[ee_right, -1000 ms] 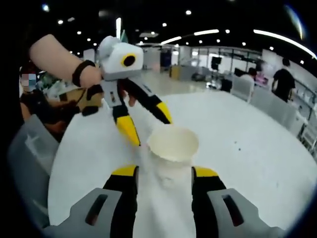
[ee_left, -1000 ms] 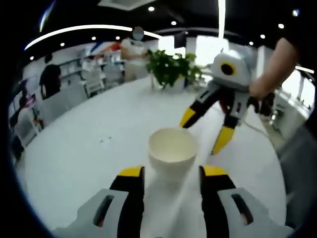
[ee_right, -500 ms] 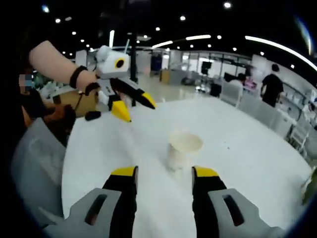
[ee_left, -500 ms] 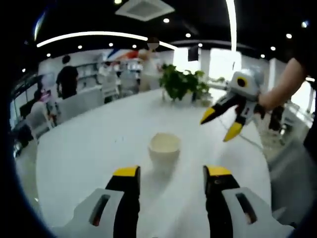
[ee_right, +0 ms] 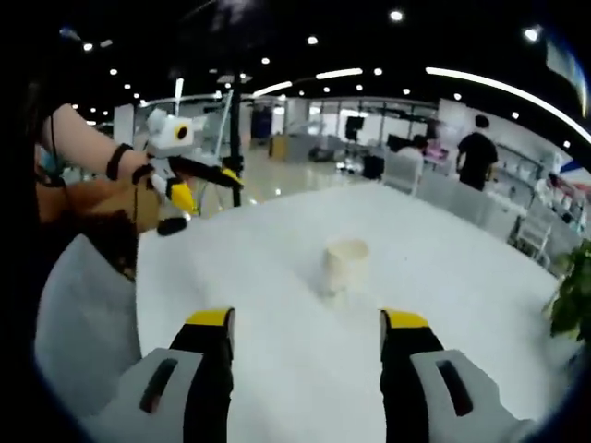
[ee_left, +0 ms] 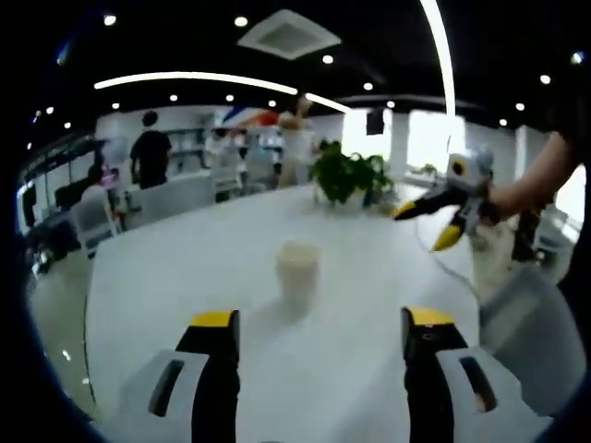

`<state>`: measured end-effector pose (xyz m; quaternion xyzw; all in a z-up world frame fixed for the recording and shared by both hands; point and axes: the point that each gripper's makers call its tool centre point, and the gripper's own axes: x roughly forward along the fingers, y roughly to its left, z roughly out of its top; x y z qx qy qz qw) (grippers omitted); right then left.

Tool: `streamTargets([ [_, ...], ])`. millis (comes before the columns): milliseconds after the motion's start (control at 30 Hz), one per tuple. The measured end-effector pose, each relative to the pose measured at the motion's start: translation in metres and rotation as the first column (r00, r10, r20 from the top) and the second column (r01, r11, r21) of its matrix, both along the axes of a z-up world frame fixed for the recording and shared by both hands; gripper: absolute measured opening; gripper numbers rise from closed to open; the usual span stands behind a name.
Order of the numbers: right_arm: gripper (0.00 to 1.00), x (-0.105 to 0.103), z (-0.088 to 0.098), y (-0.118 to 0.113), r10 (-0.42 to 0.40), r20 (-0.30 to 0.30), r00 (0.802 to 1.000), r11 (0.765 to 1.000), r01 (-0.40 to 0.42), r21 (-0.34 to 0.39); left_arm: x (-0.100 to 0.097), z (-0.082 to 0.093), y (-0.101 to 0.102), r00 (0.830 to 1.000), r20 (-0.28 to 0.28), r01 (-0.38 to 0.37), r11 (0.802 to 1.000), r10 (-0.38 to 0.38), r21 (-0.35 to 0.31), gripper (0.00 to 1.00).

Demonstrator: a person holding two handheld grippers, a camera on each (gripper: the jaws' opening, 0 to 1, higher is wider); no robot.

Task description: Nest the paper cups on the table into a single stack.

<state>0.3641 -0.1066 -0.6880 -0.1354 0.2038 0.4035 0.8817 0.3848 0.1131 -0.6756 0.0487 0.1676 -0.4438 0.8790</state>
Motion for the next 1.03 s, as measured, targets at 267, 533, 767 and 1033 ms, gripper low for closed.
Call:
streamTargets([
  [267,0.93,-0.023,0.006,-0.026,-0.066,0.022,0.998,0.998,0.066,-0.013,-0.028,-0.002,0.019,0.999,0.002,-0.048,0.999,0.048,-0.025,0.93],
  [533,1.00,-0.039,0.000,-0.049,-0.061,0.014,0.998,0.996,0.062,-0.059,-0.039,-0.012,0.034,0.998,0.021,-0.061,0.998,0.061,-0.009,0.98],
  [767,0.99,-0.042,-0.002,-0.062,-0.054,0.005,0.999,0.995,0.054,-0.088,-0.038,-0.011,0.040,0.997,0.010,-0.079,0.997,0.079,-0.019,0.98],
  [1033,0.97,-0.038,0.000,-0.066,-0.058,0.014,0.998,0.994,0.059,-0.086,-0.036,-0.010,0.040,0.996,0.009,-0.086,0.996,0.086,-0.023,0.98],
])
